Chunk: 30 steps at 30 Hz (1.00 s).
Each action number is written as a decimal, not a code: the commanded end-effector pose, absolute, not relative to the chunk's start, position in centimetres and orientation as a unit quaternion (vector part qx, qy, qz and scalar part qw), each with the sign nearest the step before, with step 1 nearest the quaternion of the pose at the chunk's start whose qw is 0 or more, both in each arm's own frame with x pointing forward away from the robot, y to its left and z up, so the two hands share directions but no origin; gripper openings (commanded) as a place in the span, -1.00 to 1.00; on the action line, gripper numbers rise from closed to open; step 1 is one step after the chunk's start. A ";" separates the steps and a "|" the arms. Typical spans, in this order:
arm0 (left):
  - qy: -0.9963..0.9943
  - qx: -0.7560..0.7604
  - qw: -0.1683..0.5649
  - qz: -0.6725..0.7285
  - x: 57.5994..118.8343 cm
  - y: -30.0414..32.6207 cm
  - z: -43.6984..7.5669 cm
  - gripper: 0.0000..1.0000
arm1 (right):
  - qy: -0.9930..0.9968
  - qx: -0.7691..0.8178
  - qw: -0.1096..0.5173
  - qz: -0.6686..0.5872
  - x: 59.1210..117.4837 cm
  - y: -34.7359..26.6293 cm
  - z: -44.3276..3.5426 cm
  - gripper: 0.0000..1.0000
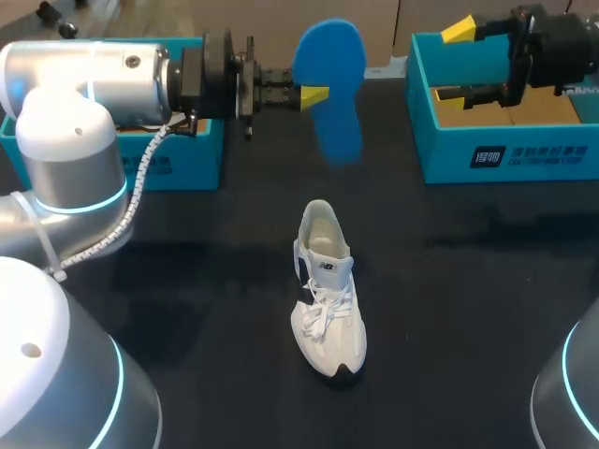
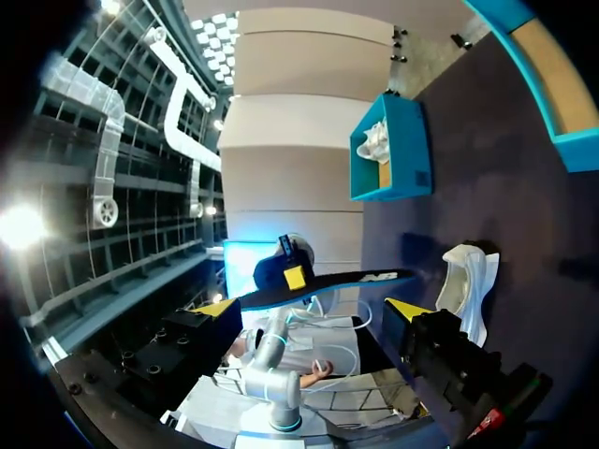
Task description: Take the shoe out of the shoebox, open the shoe tongue, remove and reinsert the insole, then place the shoe into the shoebox
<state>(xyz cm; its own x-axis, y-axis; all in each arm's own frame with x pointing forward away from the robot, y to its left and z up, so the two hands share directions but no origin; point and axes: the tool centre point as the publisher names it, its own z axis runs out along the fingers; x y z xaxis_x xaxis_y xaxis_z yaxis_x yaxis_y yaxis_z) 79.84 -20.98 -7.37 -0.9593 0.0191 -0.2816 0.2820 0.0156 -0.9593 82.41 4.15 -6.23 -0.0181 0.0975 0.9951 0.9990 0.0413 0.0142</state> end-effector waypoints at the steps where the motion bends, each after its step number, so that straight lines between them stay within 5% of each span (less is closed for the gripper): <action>1: 0.702 -0.062 -0.044 -0.708 79.7 -21.1 -7.4 -1.00 | -0.538 -0.510 0.480 -0.468 82.4 4.2 -6.2 1.00; 23: 0.602 -0.367 -0.434 -0.561 80.0 -21.2 -7.3 -1.00 | -0.538 -0.510 0.480 -0.468 82.4 4.2 -6.2 1.00; 30: 0.602 -0.367 -0.434 -0.561 80.0 -21.2 -7.3 -1.00 | -0.538 -0.510 0.480 -0.468 82.4 4.2 -6.2 1.00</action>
<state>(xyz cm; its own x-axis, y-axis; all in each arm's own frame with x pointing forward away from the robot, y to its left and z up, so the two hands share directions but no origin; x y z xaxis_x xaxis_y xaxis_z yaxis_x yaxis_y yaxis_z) 79.65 -21.25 -7.33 -0.7395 0.0171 0.6729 -0.6717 0.0478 -0.7393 82.41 4.15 -6.22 -0.0180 0.0976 0.9951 0.9990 0.0413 0.0141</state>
